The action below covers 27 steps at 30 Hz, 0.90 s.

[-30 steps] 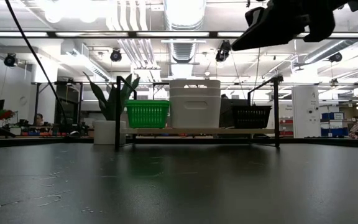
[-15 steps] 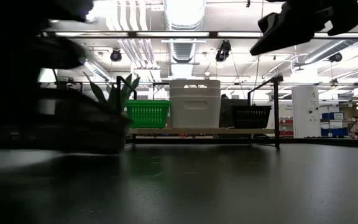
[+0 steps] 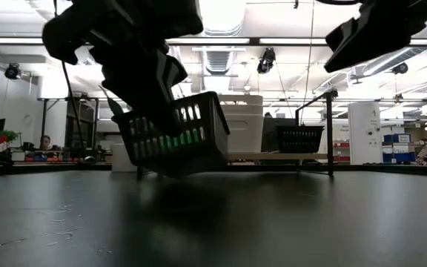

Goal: Stack baskets on shelf by color
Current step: Stack the black bin into the black bins on the shelf

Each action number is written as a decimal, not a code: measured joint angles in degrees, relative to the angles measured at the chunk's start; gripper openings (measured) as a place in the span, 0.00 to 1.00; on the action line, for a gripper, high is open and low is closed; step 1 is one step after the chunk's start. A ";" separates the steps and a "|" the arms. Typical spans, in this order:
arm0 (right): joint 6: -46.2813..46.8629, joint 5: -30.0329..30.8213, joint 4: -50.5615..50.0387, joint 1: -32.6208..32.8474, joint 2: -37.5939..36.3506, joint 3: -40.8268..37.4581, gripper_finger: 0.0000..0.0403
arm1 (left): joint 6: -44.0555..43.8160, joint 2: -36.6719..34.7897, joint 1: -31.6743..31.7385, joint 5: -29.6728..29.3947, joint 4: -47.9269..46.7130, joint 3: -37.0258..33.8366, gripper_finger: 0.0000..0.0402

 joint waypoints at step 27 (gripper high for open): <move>9.06 3.08 8.45 -0.04 14.85 9.15 0.34 | -2.27 -7.01 -0.39 -0.54 -22.31 -0.75 0.23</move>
